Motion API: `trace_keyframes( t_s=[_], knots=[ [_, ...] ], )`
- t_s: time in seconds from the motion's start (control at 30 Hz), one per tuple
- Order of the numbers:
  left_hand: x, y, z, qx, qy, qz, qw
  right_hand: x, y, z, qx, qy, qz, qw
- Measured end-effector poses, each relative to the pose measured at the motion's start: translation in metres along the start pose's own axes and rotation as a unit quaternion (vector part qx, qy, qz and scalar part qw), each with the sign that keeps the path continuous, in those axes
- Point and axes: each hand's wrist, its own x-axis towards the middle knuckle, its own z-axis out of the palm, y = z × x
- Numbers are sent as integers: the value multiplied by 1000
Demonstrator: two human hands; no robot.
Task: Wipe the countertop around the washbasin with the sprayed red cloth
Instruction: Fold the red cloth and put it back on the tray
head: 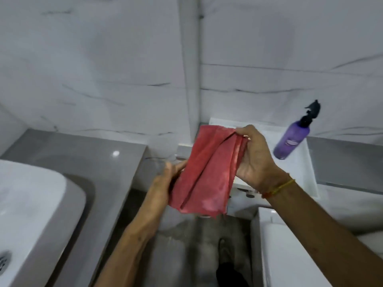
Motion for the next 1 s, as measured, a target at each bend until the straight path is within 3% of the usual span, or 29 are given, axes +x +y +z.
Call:
trace_keyframes(
  t_s=[0.07,0.13,0.23,0.33,0.5,0.63,0.8,0.93,1.0],
  knots=[
    [18,8,33,106,0,90,990,0,-18,-24,40,-45,-21,998],
    [28,13,49,149,-12,127,981,2,-25,-36,-4,-57,-53,997],
    [53,14,69,185,-44,81,978,14,-41,-57,-74,-33,-93,992],
    [77,14,80,190,-55,13,980,32,-55,-74,-74,0,-93,993],
    [114,9,99,208,-30,-17,978,67,-71,-108,10,48,-5,999],
    [127,-6,116,203,51,-42,977,68,-51,-133,-232,-10,115,966],
    [149,-12,114,119,13,-222,968,90,-45,-139,-155,47,71,984],
    [174,-21,111,31,38,-206,977,110,-56,-138,-120,23,10,992],
    [194,-32,110,40,80,-214,973,124,-59,-141,-156,59,-13,986]
  ],
)
